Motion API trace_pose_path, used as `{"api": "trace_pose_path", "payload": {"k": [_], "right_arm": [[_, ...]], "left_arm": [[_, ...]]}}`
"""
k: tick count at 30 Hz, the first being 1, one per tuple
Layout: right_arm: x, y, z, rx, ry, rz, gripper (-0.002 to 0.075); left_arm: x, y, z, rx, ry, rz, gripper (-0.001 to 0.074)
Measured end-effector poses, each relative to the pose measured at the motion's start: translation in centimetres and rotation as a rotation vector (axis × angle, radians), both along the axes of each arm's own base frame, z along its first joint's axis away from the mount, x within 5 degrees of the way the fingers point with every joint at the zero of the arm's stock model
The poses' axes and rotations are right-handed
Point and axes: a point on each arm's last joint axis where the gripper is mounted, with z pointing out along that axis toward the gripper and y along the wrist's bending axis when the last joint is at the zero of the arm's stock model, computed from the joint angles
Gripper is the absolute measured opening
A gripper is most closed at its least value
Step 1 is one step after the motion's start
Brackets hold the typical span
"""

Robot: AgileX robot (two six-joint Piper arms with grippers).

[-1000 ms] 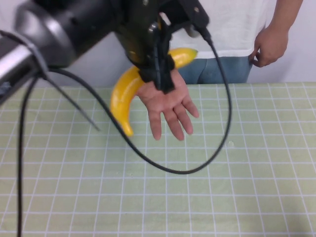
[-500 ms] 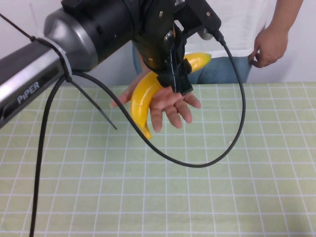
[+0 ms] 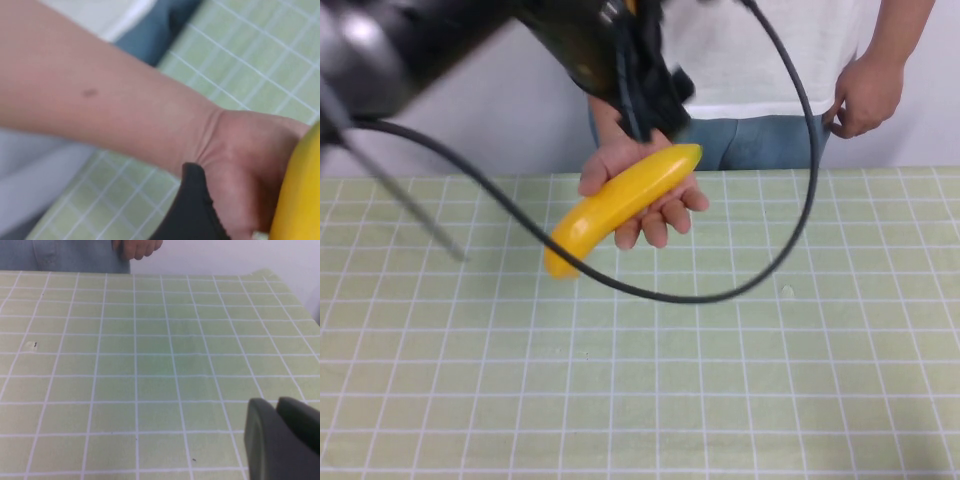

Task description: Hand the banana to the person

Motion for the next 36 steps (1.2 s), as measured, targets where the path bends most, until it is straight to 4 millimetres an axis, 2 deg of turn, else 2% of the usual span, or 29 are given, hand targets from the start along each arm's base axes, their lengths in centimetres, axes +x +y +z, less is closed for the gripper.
{"api": "trace_pose_path", "payload": {"k": [3, 6, 8, 11, 14, 18, 20, 24, 31, 33, 36], "right_arm": [[0.0, 0.0, 0.0, 0.000, 0.000, 0.000, -0.0007], [0.0, 0.0, 0.0, 0.000, 0.000, 0.000, -0.0007], [0.0, 0.0, 0.0, 0.000, 0.000, 0.000, -0.0007], [0.0, 0.0, 0.0, 0.000, 0.000, 0.000, -0.0007], [0.0, 0.0, 0.0, 0.000, 0.000, 0.000, -0.0007], [0.0, 0.0, 0.0, 0.000, 0.000, 0.000, -0.0007], [0.0, 0.0, 0.0, 0.000, 0.000, 0.000, -0.0007], [0.0, 0.0, 0.0, 0.000, 0.000, 0.000, -0.0007], [0.0, 0.0, 0.0, 0.000, 0.000, 0.000, -0.0007], [0.0, 0.0, 0.0, 0.000, 0.000, 0.000, -0.0007], [0.0, 0.0, 0.0, 0.000, 0.000, 0.000, -0.0007]], "left_arm": [[-1.6, 2.0, 2.8, -0.026, -0.043, 0.053, 0.0489], [-2.7, 3.8, 4.4, -0.007, -0.070, 0.117, 0.0427], [-3.2, 4.7, 5.2, -0.003, -0.083, 0.162, 0.0330], [-4.2, 5.7, 6.1, -0.047, -0.084, 0.200, 0.0121], [-6.0, 6.9, 7.0, -0.112, -0.064, 0.209, 0.0038], [-8.4, 8.8, 7.0, -0.168, -0.028, 0.239, 0.0008], [-9.7, 10.0, 6.0, -0.171, 0.006, 0.268, 0.0002], [-12.4, 12.1, 2.2, -0.169, 0.091, 0.301, -0.0001], [-17.1, 15.6, -5.8, -0.234, 0.154, 0.306, -0.0001], [-18.3, 16.7, -7.0, -0.254, 0.147, 0.300, -0.0001], [-19.7, 18.0, -7.6, -0.284, 0.131, 0.303, -0.0001]]}}
